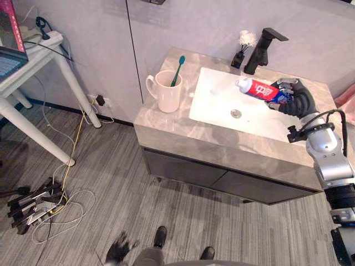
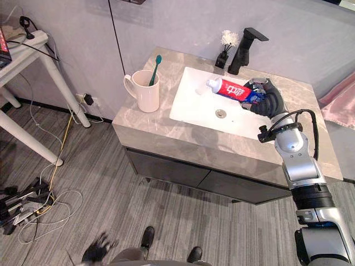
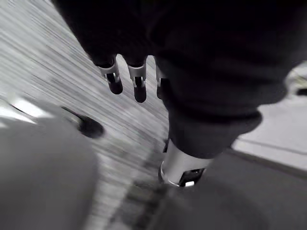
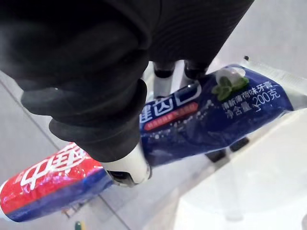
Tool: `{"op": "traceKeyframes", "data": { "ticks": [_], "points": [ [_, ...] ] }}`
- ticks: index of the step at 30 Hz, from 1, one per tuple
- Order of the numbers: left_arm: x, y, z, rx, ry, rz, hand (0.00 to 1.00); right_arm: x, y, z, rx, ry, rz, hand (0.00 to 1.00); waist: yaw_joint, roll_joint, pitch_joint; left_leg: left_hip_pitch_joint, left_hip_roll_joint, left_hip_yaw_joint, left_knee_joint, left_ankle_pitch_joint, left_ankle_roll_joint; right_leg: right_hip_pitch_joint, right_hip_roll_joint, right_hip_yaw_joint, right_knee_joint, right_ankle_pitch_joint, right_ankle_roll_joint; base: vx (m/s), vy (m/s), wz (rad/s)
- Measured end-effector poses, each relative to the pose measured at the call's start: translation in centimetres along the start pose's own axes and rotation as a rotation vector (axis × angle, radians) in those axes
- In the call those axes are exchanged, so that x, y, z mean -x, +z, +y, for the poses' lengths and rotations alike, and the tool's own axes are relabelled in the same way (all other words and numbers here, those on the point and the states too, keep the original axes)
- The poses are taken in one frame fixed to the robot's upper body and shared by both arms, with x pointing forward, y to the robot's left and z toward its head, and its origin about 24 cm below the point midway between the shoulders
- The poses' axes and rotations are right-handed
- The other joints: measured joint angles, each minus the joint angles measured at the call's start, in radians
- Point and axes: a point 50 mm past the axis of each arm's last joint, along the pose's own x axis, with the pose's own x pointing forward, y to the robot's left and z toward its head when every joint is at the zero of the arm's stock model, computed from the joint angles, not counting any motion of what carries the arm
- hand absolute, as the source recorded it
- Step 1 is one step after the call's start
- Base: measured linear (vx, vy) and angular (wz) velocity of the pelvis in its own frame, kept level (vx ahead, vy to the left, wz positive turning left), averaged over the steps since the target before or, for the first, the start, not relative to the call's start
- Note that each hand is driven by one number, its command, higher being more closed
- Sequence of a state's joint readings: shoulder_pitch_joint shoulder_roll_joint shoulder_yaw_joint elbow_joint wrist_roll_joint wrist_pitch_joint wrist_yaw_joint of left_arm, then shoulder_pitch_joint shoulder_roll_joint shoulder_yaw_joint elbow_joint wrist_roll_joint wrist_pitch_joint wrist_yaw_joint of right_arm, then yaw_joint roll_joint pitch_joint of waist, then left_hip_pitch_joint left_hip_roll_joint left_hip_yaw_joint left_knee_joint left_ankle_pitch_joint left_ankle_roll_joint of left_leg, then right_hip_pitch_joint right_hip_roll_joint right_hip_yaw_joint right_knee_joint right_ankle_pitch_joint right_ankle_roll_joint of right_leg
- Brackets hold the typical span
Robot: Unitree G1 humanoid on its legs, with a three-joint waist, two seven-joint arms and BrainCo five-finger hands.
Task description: Organize washtable
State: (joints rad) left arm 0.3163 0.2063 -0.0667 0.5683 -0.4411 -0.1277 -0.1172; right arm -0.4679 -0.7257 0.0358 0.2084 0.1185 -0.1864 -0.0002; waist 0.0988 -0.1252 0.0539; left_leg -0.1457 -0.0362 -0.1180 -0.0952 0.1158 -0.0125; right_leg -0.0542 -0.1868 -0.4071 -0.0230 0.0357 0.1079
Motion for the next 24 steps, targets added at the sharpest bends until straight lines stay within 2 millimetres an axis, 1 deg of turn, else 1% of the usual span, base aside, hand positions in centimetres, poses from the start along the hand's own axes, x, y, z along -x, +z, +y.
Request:
{"op": "traceKeyframes", "data": {
  "ticks": [1,2,3,4,6,7,9,10,11,14,18,24],
  "points": [
    [-0.1,2.3,-1.7,0.038,-0.092,-0.106,0.0,-0.1,0.2,0.7,-0.063,-0.003,-0.011,1.0,0.0,0.004,-0.003,0.0,0.0,0.0,0.0,0.0,0.0,0.0,0.0,0.0,0.0,0.0,0.0,0.0,0.0,0.0],
    [0.0,4.1,-3.1,0.065,-0.164,-0.182,0.0,-0.2,0.6,1.4,-0.11,0.0,-0.033,1.0,-0.002,0.007,-0.005,-0.001,-0.001,0.0,0.0,0.0,0.0,-0.001,0.0,-0.001,0.0,0.0,0.0,0.0,0.0,0.0],
    [0.4,6.5,-4.8,0.096,-0.249,-0.285,0.0,-0.3,1.6,2.6,-0.171,0.016,-0.075,1.0,-0.005,0.012,-0.007,-0.003,-0.001,0.002,0.001,0.0,0.001,-0.003,0.0,-0.001,-0.001,0.0,0.0,0.03,-0.003,-0.05],
    [0.6,7.7,-5.4,0.105,-0.284,-0.332,0.0,-0.3,2.1,3.2,-0.194,0.031,-0.097,1.0,-0.006,0.014,-0.008,-0.002,0.0,0.004,0.001,0.001,0.001,-0.003,0.0,-0.001,-0.002,0.0,0.0,0.03,-0.005,-0.05],
    [1.3,11.8,-7.4,0.138,-0.395,-0.489,0.0,0.0,4.5,5.8,-0.253,0.115,-0.192,1.0,-0.003,0.026,-0.015,-0.002,0.0,0.004,0.001,0.004,0.005,0.0,0.0,-0.002,-0.005,-0.001,0.0,0.05,-0.009,0.02],
    [1.4,12.7,-7.7,0.139,-0.415,-0.518,0.0,0.1,5.1,6.4,-0.27,0.135,-0.213,1.0,-0.001,0.028,-0.017,-0.002,0.0,0.003,0.001,0.004,0.005,0.001,0.0,-0.004,-0.006,-0.001,0.0,0.06,-0.01,0.08],
    [2.0,15.9,-8.8,0.139,-0.476,-0.628,0.0,0.5,6.8,9.3,-0.364,0.221,-0.269,1.0,0.0,0.033,-0.021,0.003,-0.001,-0.002,0.001,0.004,0.005,0.012,0.001,-0.01,-0.008,-0.002,0.0,0.04,-0.008,0.08],
    [2.1,16.6,-9.1,0.131,-0.49,-0.651,0.0,0.6,7.0,10.0,-0.389,0.239,-0.271,1.0,-0.001,0.033,-0.021,0.007,-0.001,-0.004,0.001,0.004,0.005,0.016,0.001,-0.013,-0.008,-0.003,-0.001,0.02,-0.004,0.11],
    [2.3,17.6,-9.5,0.12,-0.514,-0.689,0.0,0.7,7.3,11.0,-0.425,0.268,-0.275,1.0,-0.001,0.033,-0.021,0.011,-0.002,-0.009,0.001,0.004,0.005,0.023,0.0,-0.02,-0.007,-0.006,0.0,0.01,-0.002,0.12],
    [2.7,19.1,-10.3,0.12,-0.554,-0.731,0.0,1.0,7.8,12.6,-0.47,0.324,-0.284,1.0,0.0,0.033,-0.022,0.021,-0.006,-0.021,0.001,0.006,0.006,0.035,-0.005,-0.032,0.007,-0.017,0.003,-0.02,0.007,0.15],
    [3.1,19.4,-10.4,0.116,-0.575,-0.742,0.0,1.4,8.1,13.6,-0.482,0.388,-0.286,1.0,-0.001,0.034,-0.023,0.021,-0.007,-0.025,0.001,0.005,0.006,0.032,-0.009,-0.039,0.025,-0.029,-0.003,-0.03,0.01,0.08],
    [3.2,19.5,-10.6,0.109,-0.585,-0.742,0.0,3.1,7.0,15.6,-0.523,0.476,-0.21,1.0,-0.001,0.038,-0.027,0.021,-0.006,-0.03,0.001,0.005,0.006,0.032,-0.009,-0.043,0.03,-0.031,-0.006,-0.01,0.001,0.02]
  ]
}}
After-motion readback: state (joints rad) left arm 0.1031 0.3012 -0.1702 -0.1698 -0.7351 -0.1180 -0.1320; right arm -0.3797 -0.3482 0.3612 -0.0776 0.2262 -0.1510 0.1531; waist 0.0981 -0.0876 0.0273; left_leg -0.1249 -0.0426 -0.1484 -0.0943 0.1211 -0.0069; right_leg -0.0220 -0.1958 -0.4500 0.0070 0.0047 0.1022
